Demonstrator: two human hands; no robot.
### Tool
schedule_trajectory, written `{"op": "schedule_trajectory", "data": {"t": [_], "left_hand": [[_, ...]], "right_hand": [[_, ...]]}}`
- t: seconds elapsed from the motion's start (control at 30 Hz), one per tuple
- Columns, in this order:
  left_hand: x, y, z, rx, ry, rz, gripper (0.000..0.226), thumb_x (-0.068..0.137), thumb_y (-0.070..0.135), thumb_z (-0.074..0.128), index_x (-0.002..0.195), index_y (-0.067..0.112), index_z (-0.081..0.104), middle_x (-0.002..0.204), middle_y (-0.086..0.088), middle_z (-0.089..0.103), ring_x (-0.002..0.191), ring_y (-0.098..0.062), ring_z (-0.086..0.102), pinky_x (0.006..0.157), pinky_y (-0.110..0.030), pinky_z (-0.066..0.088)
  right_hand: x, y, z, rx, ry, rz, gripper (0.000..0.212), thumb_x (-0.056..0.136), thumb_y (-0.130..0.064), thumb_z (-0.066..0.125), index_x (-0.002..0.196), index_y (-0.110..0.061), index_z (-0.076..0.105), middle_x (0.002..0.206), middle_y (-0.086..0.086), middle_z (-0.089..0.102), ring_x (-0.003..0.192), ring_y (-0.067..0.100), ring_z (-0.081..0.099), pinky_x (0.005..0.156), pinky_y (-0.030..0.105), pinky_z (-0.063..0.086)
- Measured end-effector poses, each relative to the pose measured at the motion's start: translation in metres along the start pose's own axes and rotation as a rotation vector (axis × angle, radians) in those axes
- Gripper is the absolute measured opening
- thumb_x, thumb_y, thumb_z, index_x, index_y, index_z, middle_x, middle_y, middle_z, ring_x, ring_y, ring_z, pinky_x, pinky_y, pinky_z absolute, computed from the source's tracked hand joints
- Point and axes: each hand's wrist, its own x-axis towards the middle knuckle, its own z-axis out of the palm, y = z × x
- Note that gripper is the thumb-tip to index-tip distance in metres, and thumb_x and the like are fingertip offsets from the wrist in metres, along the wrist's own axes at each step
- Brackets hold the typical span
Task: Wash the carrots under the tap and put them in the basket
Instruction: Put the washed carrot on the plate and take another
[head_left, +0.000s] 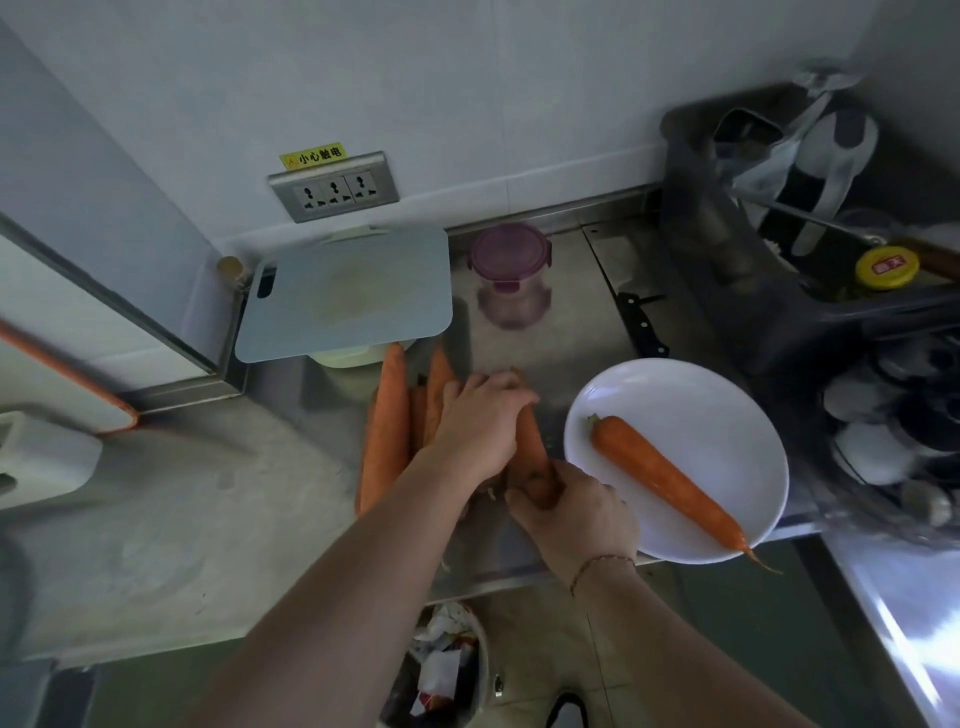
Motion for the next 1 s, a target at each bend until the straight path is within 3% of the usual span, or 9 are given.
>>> {"op": "schedule_trajectory", "data": {"t": [0.13,0.23,0.3,0.43,0.5,0.6,0.7,0.8,1.0], "left_hand": [[-0.001,-0.007,-0.003,0.008,-0.068,0.108,0.073,0.086,-0.006,0.049,0.146,0.036,0.043,0.159,0.009,0.028,0.148,-0.019,0.016,0.117,-0.046,0.014],[-0.005,-0.006,-0.011,0.075,-0.047,0.255,0.083,0.08,-0.005,0.055,0.149,0.037,0.037,0.158,0.013,0.029,0.151,-0.015,0.007,0.12,-0.056,-0.003],[-0.008,0.006,-0.016,0.104,0.048,0.378,0.081,0.079,0.005,0.063,0.149,0.036,0.038,0.155,0.012,0.036,0.151,-0.018,0.011,0.118,-0.062,-0.008],[-0.019,0.049,-0.02,0.072,0.219,0.582,0.085,0.073,0.03,0.073,0.149,0.034,0.035,0.154,0.007,0.037,0.15,-0.024,0.016,0.117,-0.065,-0.007],[-0.024,0.08,-0.018,0.063,0.256,0.681,0.075,0.075,0.044,0.068,0.144,0.032,0.042,0.149,0.008,0.044,0.149,-0.022,0.022,0.116,-0.067,-0.003],[-0.03,0.138,-0.01,0.053,0.271,0.835,0.059,0.083,0.066,0.057,0.129,0.029,0.062,0.13,0.01,0.062,0.136,-0.017,0.045,0.117,-0.065,0.007],[-0.039,0.215,0.002,0.013,0.096,0.932,0.067,0.084,0.074,0.049,0.131,0.029,0.062,0.124,0.008,0.067,0.119,-0.015,0.059,0.117,-0.051,0.025],[-0.057,0.301,0.025,0.065,-0.128,0.982,0.061,0.085,0.073,0.047,0.131,0.035,0.057,0.122,0.008,0.067,0.109,-0.02,0.064,0.095,-0.041,0.048],[-0.102,0.441,0.075,-0.096,-0.39,0.959,0.051,0.088,0.066,0.056,0.13,0.037,0.053,0.123,0.008,0.065,0.108,-0.017,0.06,0.088,-0.036,0.049]], "right_hand": [[0.003,0.01,-0.015,0.472,-0.062,0.107,0.031,0.082,-0.047,0.07,0.07,-0.019,0.068,0.061,-0.006,0.062,0.064,0.013,0.056,0.055,0.021,0.041],[0.002,0.025,-0.039,0.627,-0.053,0.101,0.019,0.083,-0.037,0.074,0.076,-0.019,0.073,0.067,-0.005,0.067,0.069,0.012,0.06,0.059,0.015,0.044],[-0.003,0.042,-0.061,0.694,-0.058,0.109,0.017,0.082,-0.034,0.077,0.097,-0.029,0.07,0.074,-0.006,0.068,0.065,0.009,0.06,0.059,0.015,0.046],[-0.022,0.086,-0.111,0.775,-0.081,0.056,0.045,0.08,-0.024,0.08,0.115,-0.038,0.057,0.083,-0.007,0.073,0.053,-0.004,0.059,0.058,0.018,0.046],[-0.038,0.11,-0.133,0.761,-0.029,0.043,0.048,0.078,-0.018,0.081,0.116,-0.034,0.057,0.081,-0.007,0.075,0.057,-0.005,0.063,0.054,0.012,0.047],[-0.066,0.159,-0.16,0.738,0.041,0.039,0.047,0.072,-0.016,0.086,0.108,-0.034,0.062,0.087,0.0,0.076,0.072,0.008,0.071,0.059,0.018,0.052],[-0.106,0.213,-0.185,0.787,0.072,0.071,0.039,0.074,-0.017,0.084,0.103,-0.031,0.064,0.088,0.004,0.077,0.067,0.018,0.067,0.055,0.02,0.047],[-0.151,0.27,-0.205,0.883,0.174,0.148,0.032,0.076,-0.005,0.08,0.102,-0.018,0.067,0.076,0.005,0.075,0.052,0.009,0.057,0.049,0.015,0.043],[-0.227,0.382,-0.234,1.019,0.408,0.327,0.036,0.072,-0.021,0.085,0.103,-0.018,0.068,0.055,0.003,0.058,0.047,0.017,0.044,0.043,0.019,0.038]]}}
